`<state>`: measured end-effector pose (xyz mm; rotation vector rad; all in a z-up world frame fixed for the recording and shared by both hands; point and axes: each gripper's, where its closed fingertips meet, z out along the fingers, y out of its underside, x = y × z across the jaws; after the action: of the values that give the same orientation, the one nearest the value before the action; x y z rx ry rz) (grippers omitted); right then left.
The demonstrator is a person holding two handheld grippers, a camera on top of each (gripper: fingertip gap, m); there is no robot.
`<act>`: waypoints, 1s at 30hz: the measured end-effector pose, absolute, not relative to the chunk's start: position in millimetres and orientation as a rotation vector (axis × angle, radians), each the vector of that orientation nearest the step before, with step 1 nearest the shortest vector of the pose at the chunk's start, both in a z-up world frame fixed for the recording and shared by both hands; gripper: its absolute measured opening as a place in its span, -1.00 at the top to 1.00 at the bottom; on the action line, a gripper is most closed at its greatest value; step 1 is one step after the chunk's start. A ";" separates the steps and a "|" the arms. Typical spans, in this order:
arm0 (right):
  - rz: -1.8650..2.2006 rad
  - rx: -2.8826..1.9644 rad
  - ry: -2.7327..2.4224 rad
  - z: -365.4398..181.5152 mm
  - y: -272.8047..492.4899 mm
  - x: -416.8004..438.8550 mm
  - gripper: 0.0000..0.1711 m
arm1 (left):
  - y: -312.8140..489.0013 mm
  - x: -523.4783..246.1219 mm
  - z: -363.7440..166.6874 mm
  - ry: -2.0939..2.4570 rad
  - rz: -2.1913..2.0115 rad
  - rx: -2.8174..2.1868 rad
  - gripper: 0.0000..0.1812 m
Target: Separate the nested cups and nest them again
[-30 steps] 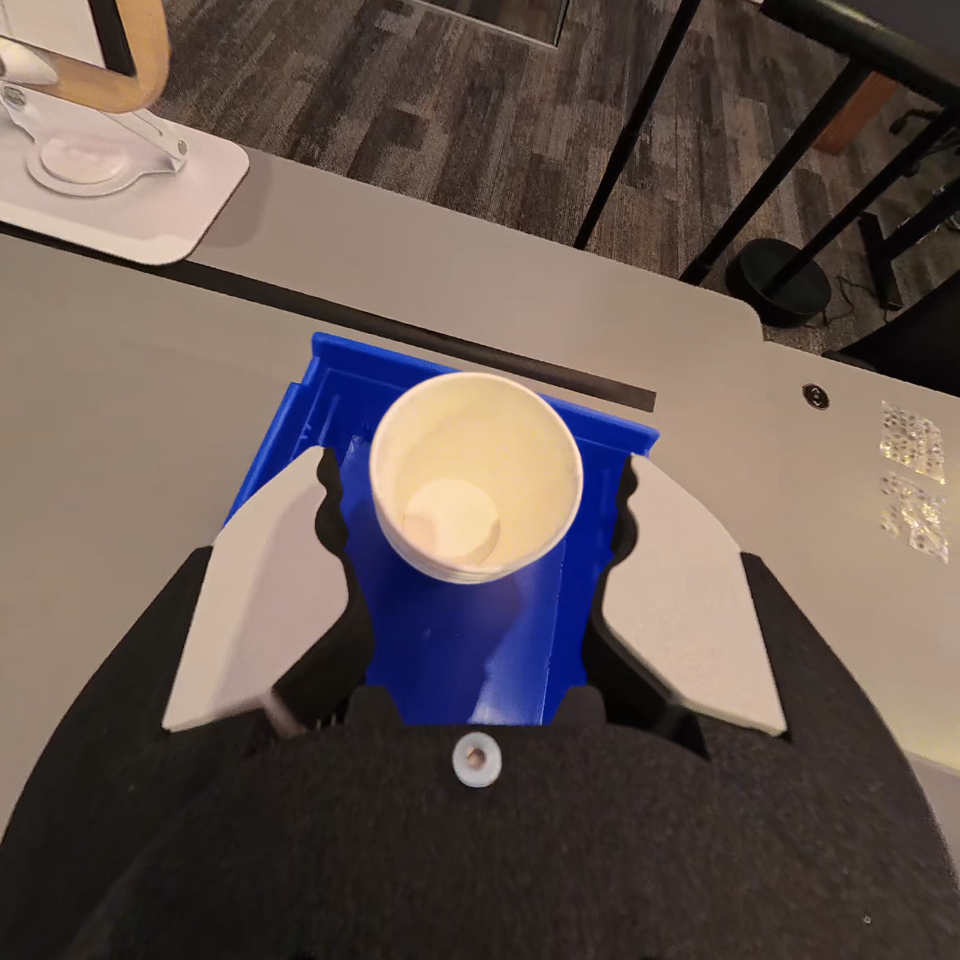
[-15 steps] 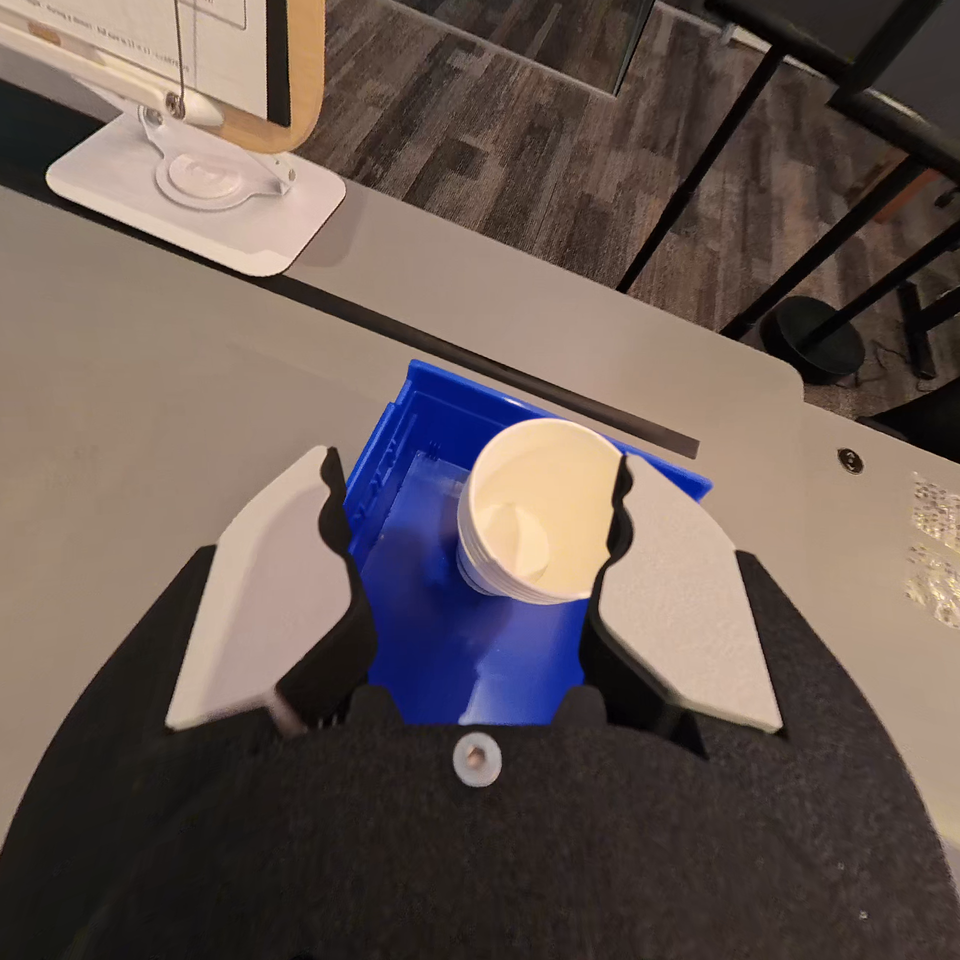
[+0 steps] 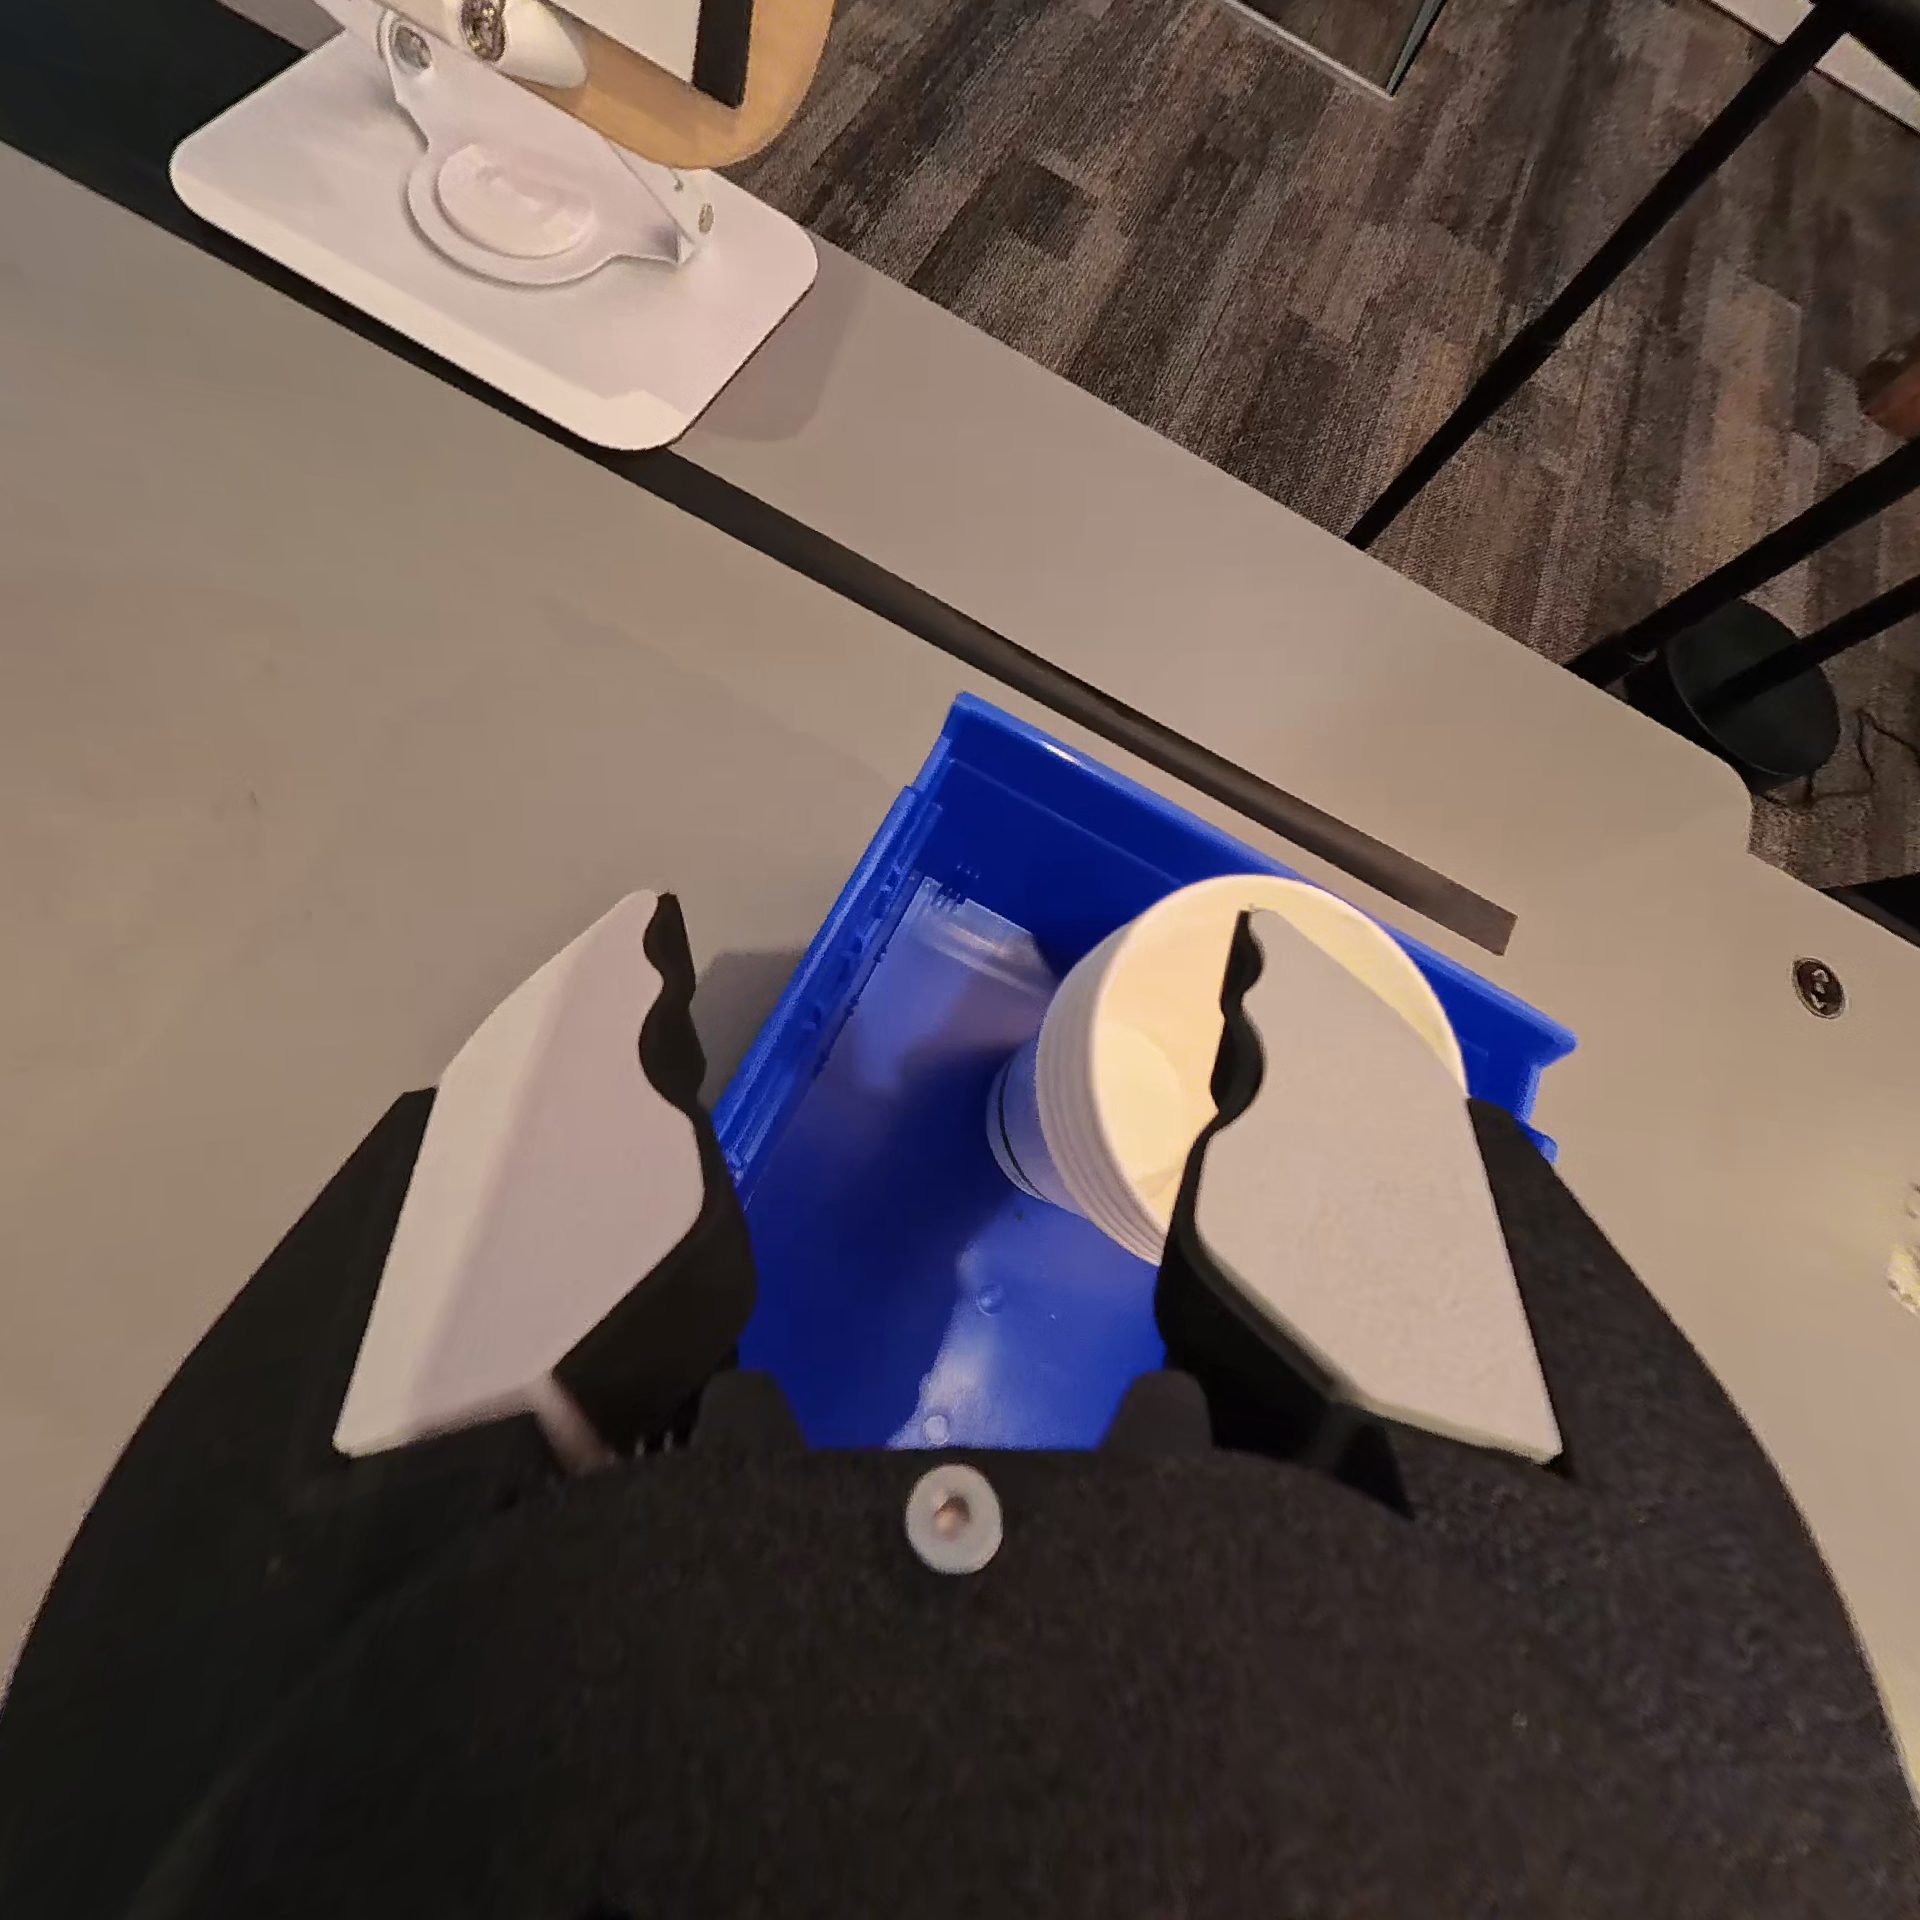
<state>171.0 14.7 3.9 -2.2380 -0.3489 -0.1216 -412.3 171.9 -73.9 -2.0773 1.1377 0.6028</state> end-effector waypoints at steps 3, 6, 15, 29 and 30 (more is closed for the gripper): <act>-0.112 -2.236 -0.354 3.5 15.7 168.5 -0.12 | 165.2 -411.9 -74.2 1.170 0.596 -2.107 0.77; -0.108 -2.246 -0.359 0.9 15.6 168.2 -0.11 | 156.3 -411.9 -79.5 1.198 0.545 -2.176 0.93; -0.150 -2.196 -0.364 14.2 16.8 164.0 -0.10 | 130.1 -388.7 -21.7 1.165 0.452 -2.060 0.99; 0.706 -1.431 -1.261 94.2 -91.7 -69.1 -0.13 | -97.3 -145.1 61.9 1.809 -0.439 -1.123 1.00; 0.706 -1.453 -1.292 88.3 -93.9 -74.4 -0.14 | -103.2 -137.5 55.8 1.842 -0.415 -1.084 1.00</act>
<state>-74.4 -93.9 88.3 -1.4530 -1.2919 0.7058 -137.5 -103.2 55.8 -1.0844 1.8418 -0.4154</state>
